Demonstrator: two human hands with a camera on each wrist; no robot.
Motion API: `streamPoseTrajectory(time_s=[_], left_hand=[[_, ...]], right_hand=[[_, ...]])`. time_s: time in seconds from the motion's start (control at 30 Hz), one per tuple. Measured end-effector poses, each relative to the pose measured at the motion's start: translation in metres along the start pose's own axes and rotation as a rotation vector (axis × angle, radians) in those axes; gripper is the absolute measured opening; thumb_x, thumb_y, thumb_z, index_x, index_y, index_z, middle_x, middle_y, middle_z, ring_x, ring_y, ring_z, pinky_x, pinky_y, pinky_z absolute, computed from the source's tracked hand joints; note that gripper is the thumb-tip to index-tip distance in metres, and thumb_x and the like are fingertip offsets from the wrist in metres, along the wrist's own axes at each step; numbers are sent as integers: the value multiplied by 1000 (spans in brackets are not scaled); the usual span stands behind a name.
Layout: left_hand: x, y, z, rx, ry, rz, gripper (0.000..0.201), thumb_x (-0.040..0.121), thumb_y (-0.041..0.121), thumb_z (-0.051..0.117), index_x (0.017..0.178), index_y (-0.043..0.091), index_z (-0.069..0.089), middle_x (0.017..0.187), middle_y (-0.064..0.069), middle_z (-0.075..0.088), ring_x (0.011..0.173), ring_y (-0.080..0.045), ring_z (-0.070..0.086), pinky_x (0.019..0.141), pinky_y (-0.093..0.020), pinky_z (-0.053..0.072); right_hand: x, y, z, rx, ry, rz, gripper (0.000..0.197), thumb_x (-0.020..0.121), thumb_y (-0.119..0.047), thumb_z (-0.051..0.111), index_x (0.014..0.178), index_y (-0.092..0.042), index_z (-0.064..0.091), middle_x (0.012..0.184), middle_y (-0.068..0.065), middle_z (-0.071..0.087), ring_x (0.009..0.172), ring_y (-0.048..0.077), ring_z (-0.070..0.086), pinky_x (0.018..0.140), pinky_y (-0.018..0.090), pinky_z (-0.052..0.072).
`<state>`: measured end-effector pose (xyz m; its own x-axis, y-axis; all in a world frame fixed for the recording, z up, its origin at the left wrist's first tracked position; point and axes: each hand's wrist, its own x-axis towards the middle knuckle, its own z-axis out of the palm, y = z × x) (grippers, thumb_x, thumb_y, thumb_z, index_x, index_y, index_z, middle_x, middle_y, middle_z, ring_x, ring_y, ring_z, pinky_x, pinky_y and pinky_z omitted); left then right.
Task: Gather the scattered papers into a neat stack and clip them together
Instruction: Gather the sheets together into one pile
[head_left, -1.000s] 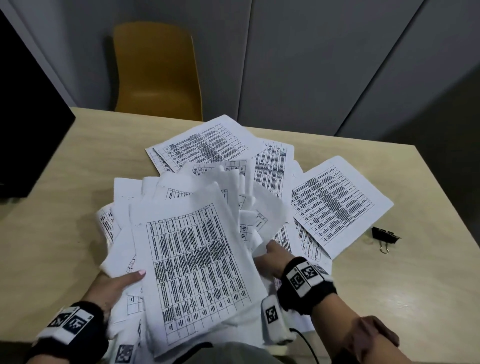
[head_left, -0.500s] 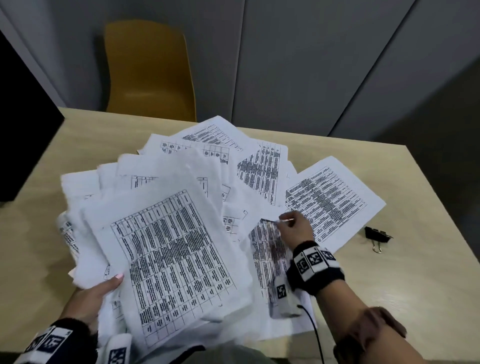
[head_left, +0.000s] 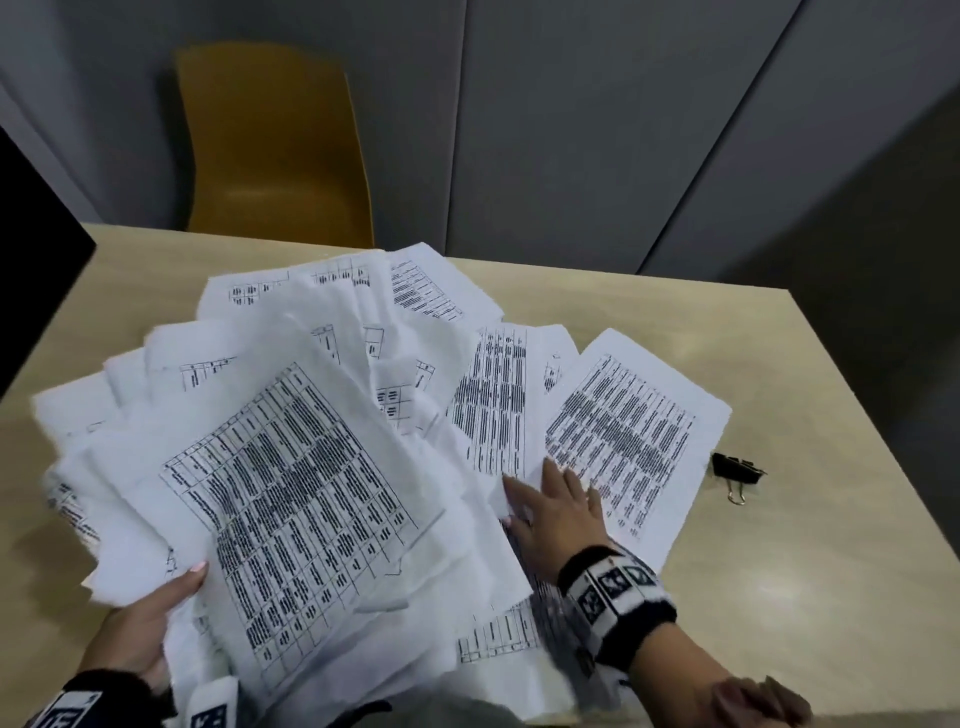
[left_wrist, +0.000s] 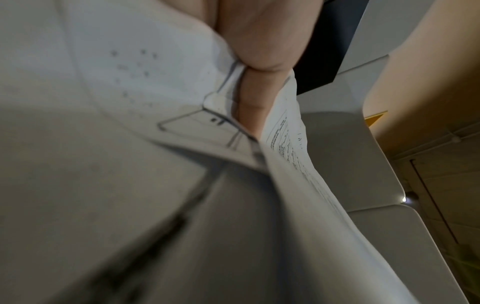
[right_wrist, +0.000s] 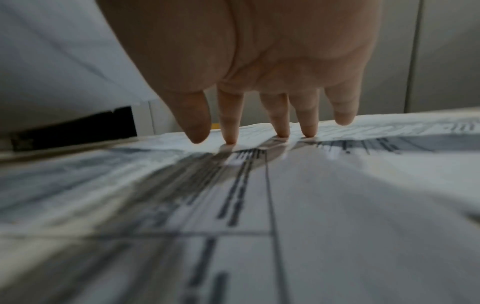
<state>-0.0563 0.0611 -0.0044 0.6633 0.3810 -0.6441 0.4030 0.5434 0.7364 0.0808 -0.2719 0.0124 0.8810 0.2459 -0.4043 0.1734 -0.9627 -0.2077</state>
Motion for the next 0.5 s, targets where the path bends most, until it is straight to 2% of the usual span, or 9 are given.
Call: streamPoseTrajectory(time_s=[0.1,0.17,0.23,0.27,0.33,0.37,0.4,0.43,0.5], left_hand=[[1,0,2,33,16,15,60,93,1,42,46,21,72,50,4,68,42,-9,63,36,-22,50],[3,-1,1,39,15,9,56,92,0,43,49,20,73,52,3,69,44,-10,64,37,-24,51],[6,-2,-4,36,44,-30,51,92,1,46,51,15,74,54,-1,70,44,-13,65,37,-25,51],[8,-3,-8,24,52,-57,45,91,3,47,57,10,75,59,-6,72,45,-15,66,38,-26,51],[7,-1,-10,2,123,-84,23,87,9,52,87,-1,73,85,-19,73,55,-22,70,46,-33,56],[9,-1,-12,-12,159,-93,26,86,11,54,105,-3,66,92,-21,72,61,-25,71,51,-37,57],[12,-3,-17,-29,201,-105,34,86,13,54,116,-3,59,89,-18,73,63,-26,71,53,-39,58],[13,-4,-19,-37,199,-108,35,87,13,54,118,-3,56,79,-14,74,61,-26,71,52,-38,57],[12,-3,-15,-12,180,-93,25,89,12,53,109,-1,59,65,-7,73,54,-22,69,46,-33,55]], right_hand=[[-4,11,-9,203,185,110,40,91,-44,47,130,-36,49,152,9,27,138,27,29,116,45,20],[6,28,-21,285,315,341,48,90,-41,49,136,-29,43,152,15,24,139,31,25,115,45,22],[15,43,-26,304,228,535,56,91,-46,44,142,-27,30,156,17,9,143,35,9,116,49,12],[18,48,-24,287,153,552,57,92,-48,40,143,-27,25,156,17,5,143,36,5,116,51,9],[17,44,-18,219,70,441,58,92,-51,34,144,-29,20,157,15,2,143,36,4,116,53,8],[13,37,-13,187,58,356,58,92,-51,33,145,-31,18,157,13,1,144,35,3,115,53,7],[7,28,-8,161,46,280,57,92,-50,34,144,-33,18,158,11,0,144,33,3,115,52,5],[2,20,-3,145,31,222,56,91,-49,37,143,-34,21,158,10,1,145,32,3,115,52,5],[-7,9,3,145,57,165,52,89,-49,44,138,-34,33,156,9,12,143,29,11,116,49,9]])
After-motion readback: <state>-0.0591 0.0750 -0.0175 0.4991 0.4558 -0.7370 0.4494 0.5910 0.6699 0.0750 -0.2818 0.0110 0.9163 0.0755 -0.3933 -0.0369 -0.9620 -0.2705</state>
